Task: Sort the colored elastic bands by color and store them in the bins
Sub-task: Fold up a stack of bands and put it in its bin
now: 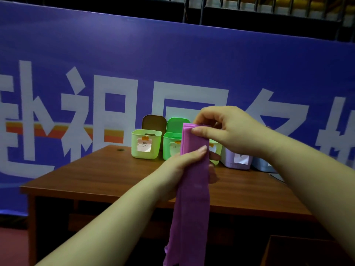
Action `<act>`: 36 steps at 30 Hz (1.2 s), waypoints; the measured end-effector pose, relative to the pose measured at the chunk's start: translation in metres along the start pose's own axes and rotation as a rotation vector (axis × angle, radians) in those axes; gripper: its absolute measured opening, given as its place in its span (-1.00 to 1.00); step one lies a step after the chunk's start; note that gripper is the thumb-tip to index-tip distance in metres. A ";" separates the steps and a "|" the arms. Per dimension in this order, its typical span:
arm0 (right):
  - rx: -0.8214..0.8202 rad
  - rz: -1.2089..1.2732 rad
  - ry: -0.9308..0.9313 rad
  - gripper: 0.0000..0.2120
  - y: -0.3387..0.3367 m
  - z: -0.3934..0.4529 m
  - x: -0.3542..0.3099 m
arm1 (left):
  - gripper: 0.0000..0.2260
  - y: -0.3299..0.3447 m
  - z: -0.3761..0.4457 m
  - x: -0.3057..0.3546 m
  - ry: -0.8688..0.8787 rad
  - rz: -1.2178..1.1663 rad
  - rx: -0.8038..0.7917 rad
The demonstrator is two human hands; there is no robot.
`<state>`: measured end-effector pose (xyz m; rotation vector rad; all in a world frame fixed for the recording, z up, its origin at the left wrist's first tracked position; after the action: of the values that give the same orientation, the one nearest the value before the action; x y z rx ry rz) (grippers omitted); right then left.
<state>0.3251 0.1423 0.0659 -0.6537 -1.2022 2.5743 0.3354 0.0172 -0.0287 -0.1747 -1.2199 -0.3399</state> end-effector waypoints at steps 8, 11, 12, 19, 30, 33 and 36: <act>0.004 -0.003 0.031 -0.87 0.005 0.002 0.014 | -0.72 -0.007 0.005 -0.018 -0.062 -0.123 -0.114; 0.044 0.024 0.059 -0.84 0.002 0.004 0.020 | -0.62 -0.012 0.004 -0.036 -0.086 -0.105 -0.145; 0.050 0.028 0.070 -0.83 0.001 0.005 0.023 | -0.72 -0.012 0.003 -0.040 -0.100 -0.106 -0.139; 0.045 0.106 0.127 -0.94 0.018 0.007 0.044 | -0.74 -0.017 0.004 -0.056 -0.111 -0.148 -0.215; 0.026 0.131 0.138 -0.89 0.038 0.012 0.062 | -0.59 -0.022 0.003 -0.088 -0.094 -0.355 -0.336; 0.041 0.125 0.127 -0.90 0.036 0.013 0.061 | -0.55 -0.020 0.002 -0.097 -0.120 -0.323 -0.301; 0.028 0.071 0.116 -0.88 0.032 0.016 0.060 | -0.66 -0.016 0.003 -0.105 -0.172 -0.268 -0.186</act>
<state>0.2645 0.1339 0.0324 -0.8414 -1.1245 2.5649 0.2954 0.0207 -0.1267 -0.2042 -1.3849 -0.6846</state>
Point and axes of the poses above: each hand's wrist, its own z-axis towards the middle knuckle, its own y-axis out of the palm, x = y × z, the point moved 1 cm from there along z, towards the middle knuckle, and after that the axes turned 13 degrees about z, right-handed, at the moved point
